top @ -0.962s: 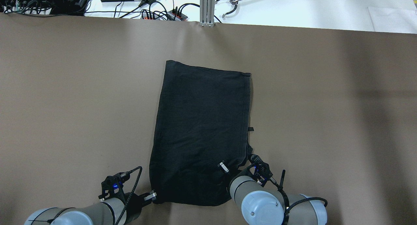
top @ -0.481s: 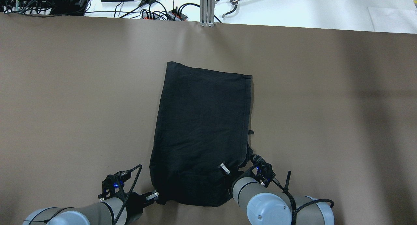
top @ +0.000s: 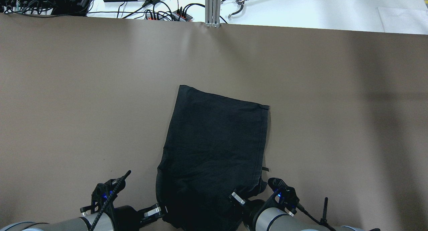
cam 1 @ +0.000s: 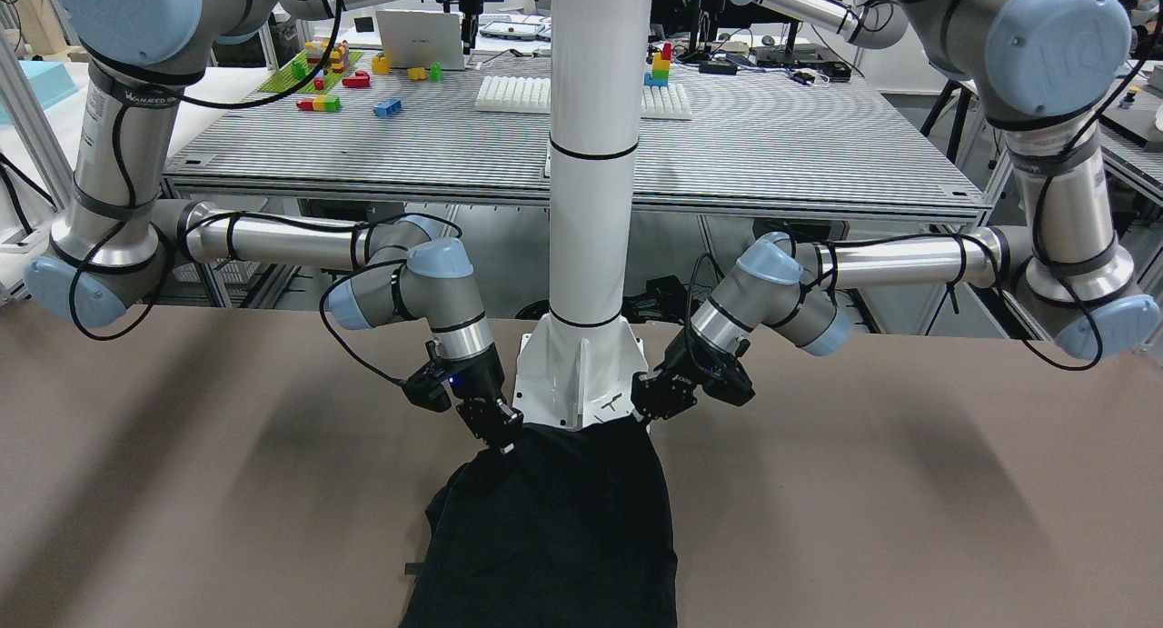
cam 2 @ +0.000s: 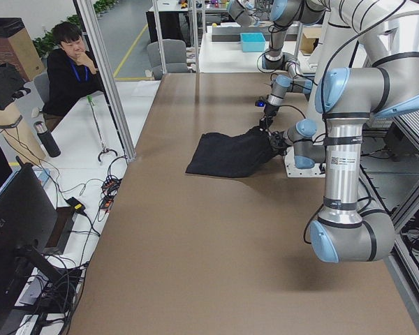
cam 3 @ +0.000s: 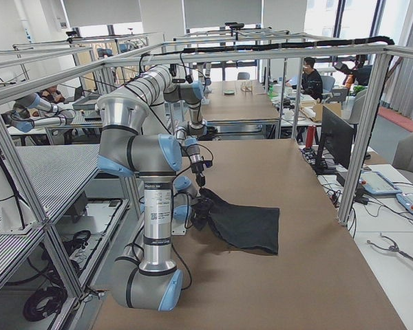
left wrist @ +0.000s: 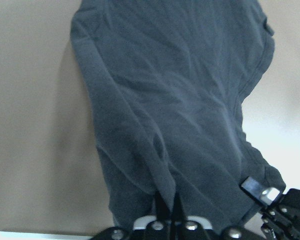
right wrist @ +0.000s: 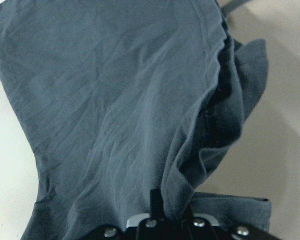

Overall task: Fold clothes
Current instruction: 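Lift the near corners with both grippers and carry them away from the robot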

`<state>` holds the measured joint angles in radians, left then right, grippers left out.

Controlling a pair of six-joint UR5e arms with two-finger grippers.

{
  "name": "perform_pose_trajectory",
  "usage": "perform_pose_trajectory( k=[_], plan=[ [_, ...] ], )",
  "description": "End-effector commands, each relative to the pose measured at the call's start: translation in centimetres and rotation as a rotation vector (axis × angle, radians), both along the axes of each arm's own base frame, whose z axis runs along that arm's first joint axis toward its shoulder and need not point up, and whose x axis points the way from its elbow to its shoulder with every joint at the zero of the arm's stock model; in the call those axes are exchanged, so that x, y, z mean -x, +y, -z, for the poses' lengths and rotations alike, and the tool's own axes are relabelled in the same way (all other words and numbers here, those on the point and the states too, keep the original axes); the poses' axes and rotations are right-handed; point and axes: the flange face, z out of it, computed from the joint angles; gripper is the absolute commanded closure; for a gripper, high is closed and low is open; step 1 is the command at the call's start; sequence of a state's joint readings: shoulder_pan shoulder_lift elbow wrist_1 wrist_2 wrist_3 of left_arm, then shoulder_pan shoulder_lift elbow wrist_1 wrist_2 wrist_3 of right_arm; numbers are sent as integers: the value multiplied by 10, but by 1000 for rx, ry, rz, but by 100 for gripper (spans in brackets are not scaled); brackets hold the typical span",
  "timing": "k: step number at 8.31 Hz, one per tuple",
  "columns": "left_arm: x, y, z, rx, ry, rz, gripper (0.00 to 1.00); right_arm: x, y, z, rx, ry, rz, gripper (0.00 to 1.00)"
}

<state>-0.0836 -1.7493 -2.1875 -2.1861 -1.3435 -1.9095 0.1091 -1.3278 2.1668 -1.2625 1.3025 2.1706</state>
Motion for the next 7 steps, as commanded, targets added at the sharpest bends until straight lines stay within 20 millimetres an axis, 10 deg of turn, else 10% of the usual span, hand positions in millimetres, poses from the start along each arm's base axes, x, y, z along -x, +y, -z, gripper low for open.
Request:
perform_pose_trajectory(
  k=[1,7],
  plan=[
    [44,-67,47,-71,-77,52,100,-25,-23,11,-86,43,-7,100],
    [21,-253,91,-123,-313,230,100,-20,-141,-15,-139,193,-138,100]
  ],
)
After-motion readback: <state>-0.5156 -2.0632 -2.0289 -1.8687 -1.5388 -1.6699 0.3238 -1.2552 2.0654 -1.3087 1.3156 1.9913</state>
